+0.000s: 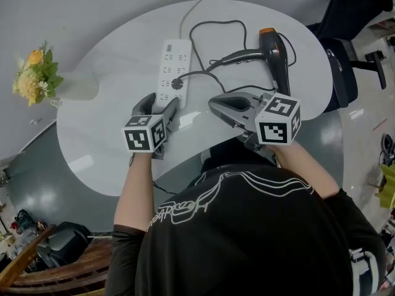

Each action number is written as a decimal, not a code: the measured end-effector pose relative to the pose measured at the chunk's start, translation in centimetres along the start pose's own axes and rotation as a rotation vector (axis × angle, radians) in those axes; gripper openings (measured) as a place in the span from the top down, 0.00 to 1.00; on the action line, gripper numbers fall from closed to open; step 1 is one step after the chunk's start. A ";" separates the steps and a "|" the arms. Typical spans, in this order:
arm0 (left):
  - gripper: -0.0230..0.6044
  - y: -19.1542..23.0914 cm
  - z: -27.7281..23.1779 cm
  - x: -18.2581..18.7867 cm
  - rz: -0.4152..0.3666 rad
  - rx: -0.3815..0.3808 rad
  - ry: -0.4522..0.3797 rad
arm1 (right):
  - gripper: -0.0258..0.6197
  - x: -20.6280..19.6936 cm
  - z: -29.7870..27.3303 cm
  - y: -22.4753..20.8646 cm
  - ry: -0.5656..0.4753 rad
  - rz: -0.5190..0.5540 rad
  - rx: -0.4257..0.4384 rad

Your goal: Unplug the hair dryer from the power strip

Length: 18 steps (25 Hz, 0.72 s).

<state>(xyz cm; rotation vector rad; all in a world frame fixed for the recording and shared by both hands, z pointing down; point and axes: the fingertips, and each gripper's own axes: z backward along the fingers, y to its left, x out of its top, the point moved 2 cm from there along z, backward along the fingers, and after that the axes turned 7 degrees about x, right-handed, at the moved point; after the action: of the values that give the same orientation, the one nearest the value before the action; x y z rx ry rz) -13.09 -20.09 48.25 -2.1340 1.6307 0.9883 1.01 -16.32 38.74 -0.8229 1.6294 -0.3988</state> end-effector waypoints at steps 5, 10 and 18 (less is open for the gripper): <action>0.48 -0.3 -0.5 -0.5 0.027 -0.027 0.012 | 0.96 -0.3 -0.4 -0.9 0.014 -0.014 0.002; 0.49 -0.1 -0.8 -0.7 0.057 -0.076 0.027 | 0.96 -0.7 -1.0 -1.7 0.032 -0.024 0.001; 0.48 -0.1 -0.8 -0.7 0.058 -0.081 0.010 | 0.96 -0.7 -2.5 -2.4 0.057 -0.011 0.009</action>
<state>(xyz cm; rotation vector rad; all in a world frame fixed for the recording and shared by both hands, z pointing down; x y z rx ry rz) -12.82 -20.01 49.32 -2.1573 1.6933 1.0801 -0.62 -17.93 41.37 -0.8211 1.6757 -0.4406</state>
